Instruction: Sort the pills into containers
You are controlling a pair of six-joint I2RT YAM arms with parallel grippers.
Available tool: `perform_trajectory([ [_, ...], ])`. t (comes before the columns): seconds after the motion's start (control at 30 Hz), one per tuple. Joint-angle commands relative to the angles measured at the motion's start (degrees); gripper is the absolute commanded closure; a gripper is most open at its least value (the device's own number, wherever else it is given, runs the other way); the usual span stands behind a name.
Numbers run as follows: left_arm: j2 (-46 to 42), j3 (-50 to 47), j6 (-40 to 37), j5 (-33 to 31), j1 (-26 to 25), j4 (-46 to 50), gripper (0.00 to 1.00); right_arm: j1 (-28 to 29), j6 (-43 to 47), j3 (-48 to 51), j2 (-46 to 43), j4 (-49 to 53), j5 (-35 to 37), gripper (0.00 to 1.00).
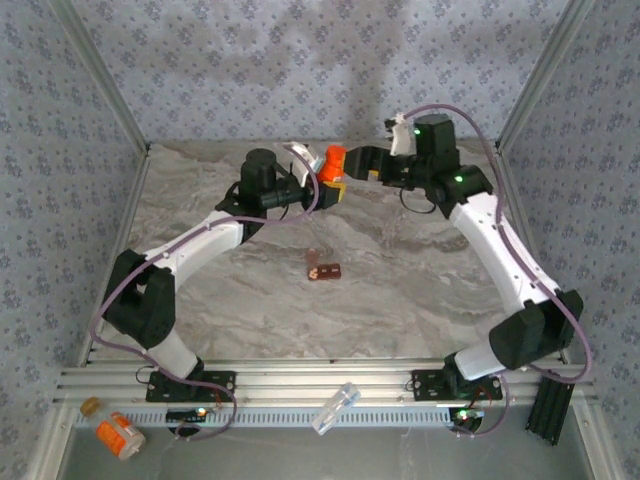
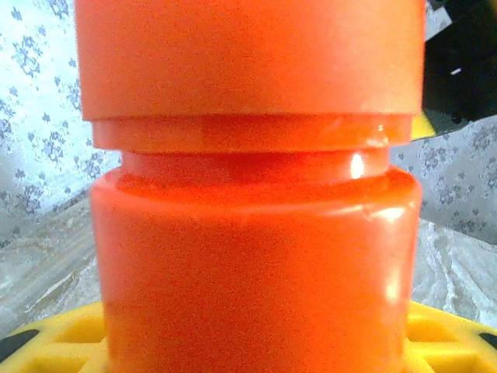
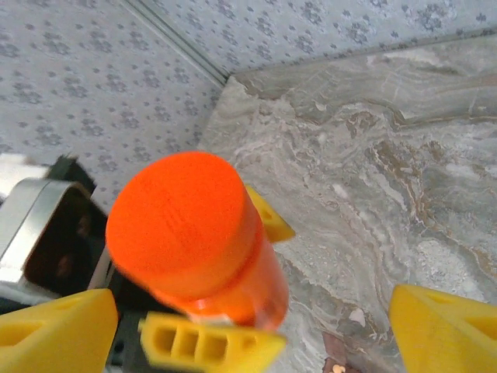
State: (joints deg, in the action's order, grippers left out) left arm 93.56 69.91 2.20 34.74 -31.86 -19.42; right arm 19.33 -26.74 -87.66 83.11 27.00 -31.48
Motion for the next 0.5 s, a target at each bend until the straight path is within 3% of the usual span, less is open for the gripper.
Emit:
perform_trajectory([
  [0.0,-0.8,0.93,0.88,4.23,0.7,-3.84,1.0,-2.81,4.28,0.85,-3.96,-3.06,-9.65,0.07],
  [0.23,-0.49,1.28,2.14,11.3,1.75,-3.34,1.0,-4.28,12.32,-8.27,-0.87,5.45,-7.87,0.18],
  [0.47,-0.12,2.34,2.82,16.5,1.74,-0.92,1.0,-0.19,18.46,-19.14,6.06,15.74,-3.94,0.19],
])
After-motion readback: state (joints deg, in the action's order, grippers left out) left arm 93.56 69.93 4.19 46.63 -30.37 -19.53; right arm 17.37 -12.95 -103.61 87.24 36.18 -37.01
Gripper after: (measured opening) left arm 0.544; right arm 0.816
